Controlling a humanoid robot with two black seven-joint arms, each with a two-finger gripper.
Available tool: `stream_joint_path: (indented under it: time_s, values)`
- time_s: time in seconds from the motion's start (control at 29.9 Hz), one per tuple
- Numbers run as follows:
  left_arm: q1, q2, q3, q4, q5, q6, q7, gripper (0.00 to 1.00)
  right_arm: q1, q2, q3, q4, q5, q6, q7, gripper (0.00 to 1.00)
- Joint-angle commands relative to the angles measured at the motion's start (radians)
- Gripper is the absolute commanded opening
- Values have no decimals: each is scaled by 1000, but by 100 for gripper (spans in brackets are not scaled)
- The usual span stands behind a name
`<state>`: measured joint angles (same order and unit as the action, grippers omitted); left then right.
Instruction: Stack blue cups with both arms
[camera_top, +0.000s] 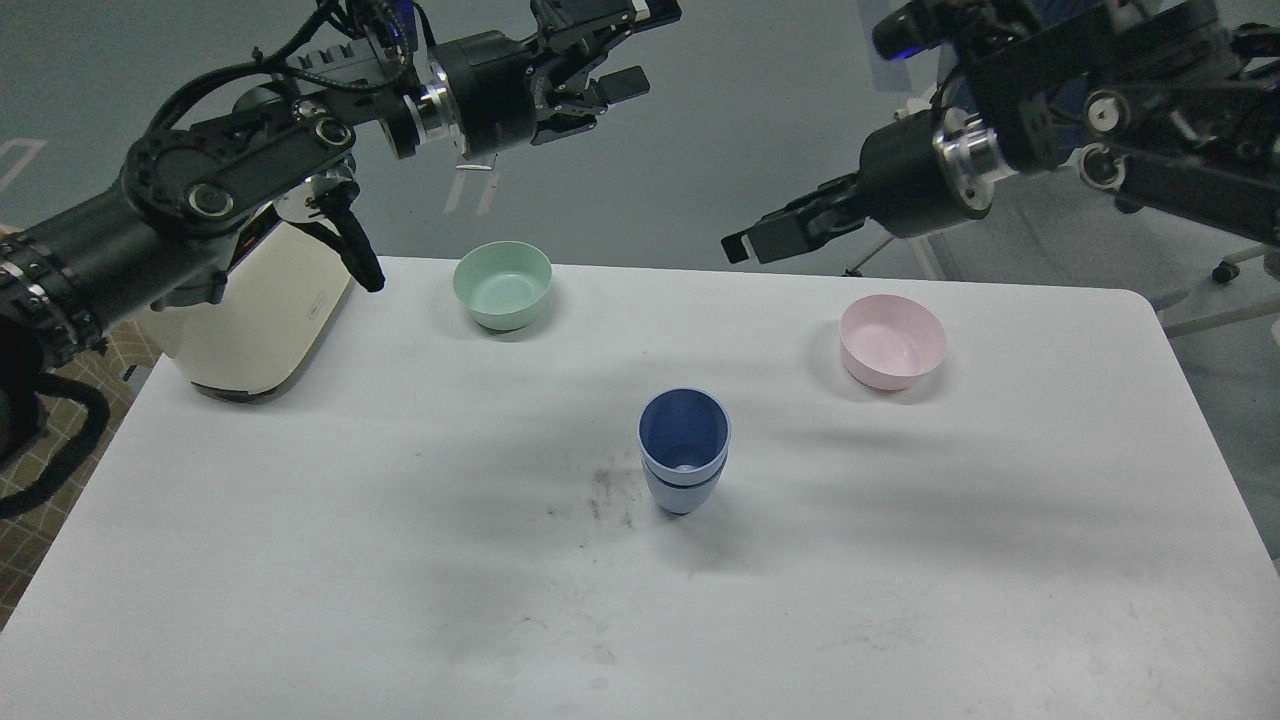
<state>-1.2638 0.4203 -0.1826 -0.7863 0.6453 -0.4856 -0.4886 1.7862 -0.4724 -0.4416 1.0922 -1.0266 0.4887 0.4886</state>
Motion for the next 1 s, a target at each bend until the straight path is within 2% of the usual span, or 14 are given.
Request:
stream_joint_path:
  time_s: [0.0,0.07,0.23,0.43,0.67,0.84,0.97]
  values:
    - [12,2,-4,2,-1,4,0,95,-37,-67,32,-41,130,0,0,72]
    - [37,2,-37,2,-1,5,0,95,-95,-118,84,-86,235,0,0,82]
    - [101,-5,-121,33,-4,7,0,95,-276,-152,261,-170,374,0,0,92]
    - [198,-20,-222,61,-51,5,0,95,-537,-131,542,-261,508,-21,0,95]
    - [299,-47,-277,102,-133,-3,0,95,-778,17,877,-389,589,-24,0,96]
    - [334,-81,-311,166,-136,-3,0,95,-841,104,1003,-451,597,-24,0,97]
    - [383,-89,-313,170,-150,-3,0,95,-876,162,1054,-492,599,-24,0,97]
